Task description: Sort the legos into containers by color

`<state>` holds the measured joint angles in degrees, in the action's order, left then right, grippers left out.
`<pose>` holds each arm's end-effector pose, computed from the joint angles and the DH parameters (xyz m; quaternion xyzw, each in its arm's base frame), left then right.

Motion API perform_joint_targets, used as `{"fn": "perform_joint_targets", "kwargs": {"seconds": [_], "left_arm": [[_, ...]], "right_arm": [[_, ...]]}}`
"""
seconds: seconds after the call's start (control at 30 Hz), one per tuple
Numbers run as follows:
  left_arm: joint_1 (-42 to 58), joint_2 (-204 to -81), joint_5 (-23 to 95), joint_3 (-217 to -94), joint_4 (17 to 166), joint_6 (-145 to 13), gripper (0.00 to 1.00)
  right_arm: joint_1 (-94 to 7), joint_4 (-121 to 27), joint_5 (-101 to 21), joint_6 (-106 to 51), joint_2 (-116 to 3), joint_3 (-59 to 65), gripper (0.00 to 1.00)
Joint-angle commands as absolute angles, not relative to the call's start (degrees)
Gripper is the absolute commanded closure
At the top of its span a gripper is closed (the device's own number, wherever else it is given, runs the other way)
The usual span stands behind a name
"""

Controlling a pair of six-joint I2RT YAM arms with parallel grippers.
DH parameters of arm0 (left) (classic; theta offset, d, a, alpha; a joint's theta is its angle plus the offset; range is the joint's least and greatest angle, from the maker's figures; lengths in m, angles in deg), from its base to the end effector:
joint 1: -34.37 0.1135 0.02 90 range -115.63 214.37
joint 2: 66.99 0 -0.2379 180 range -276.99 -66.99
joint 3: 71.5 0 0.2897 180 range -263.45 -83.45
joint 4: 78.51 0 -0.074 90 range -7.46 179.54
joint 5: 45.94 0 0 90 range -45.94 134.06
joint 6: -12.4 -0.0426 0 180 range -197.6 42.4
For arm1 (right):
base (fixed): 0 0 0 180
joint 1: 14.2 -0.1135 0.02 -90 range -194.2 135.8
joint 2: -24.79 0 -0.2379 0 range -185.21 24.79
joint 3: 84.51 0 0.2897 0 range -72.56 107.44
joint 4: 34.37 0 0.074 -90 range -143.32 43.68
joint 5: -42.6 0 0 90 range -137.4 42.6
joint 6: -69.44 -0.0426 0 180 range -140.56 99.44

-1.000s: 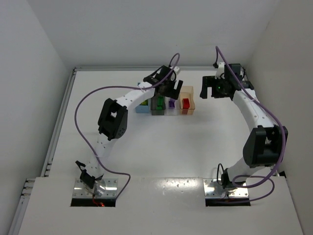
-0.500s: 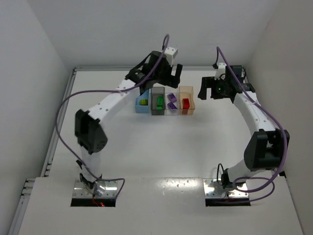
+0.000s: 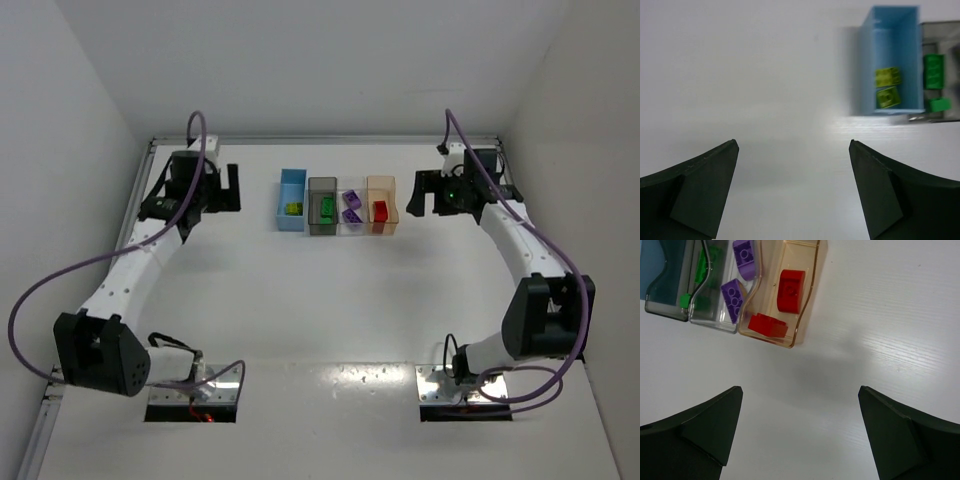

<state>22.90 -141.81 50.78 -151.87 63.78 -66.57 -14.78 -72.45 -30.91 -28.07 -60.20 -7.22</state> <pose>0.3386 -0.0636 0.3092 -0.0250 0.8739 -0.0439 0.4835 0.3663 0.0158 0.2294 0.0015 0.9185 0.1588 0.3622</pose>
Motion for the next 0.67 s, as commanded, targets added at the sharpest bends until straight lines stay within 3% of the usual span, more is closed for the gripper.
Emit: {"fn": "perform_joint_targets", "kwargs": {"seconds": [0.0, 0.37, 0.63], "left_arm": [[27.32, -134.32, 51.02, -147.54, 64.31, -70.29, 0.00], [46.92, -127.28, 36.69, -131.36, 65.46, -79.52, 0.00], [49.48, -125.62, 35.63, -128.81, 67.30, -82.16, 0.00]], "right_arm": [[-13.06, -69.17, -32.46, -26.45, -57.39, -7.69, 0.00], [-6.12, -68.12, -30.96, -18.72, -50.72, -18.23, 0.00], [-1.64, -68.64, -27.01, -16.25, -49.57, -20.18, 0.00]]}}
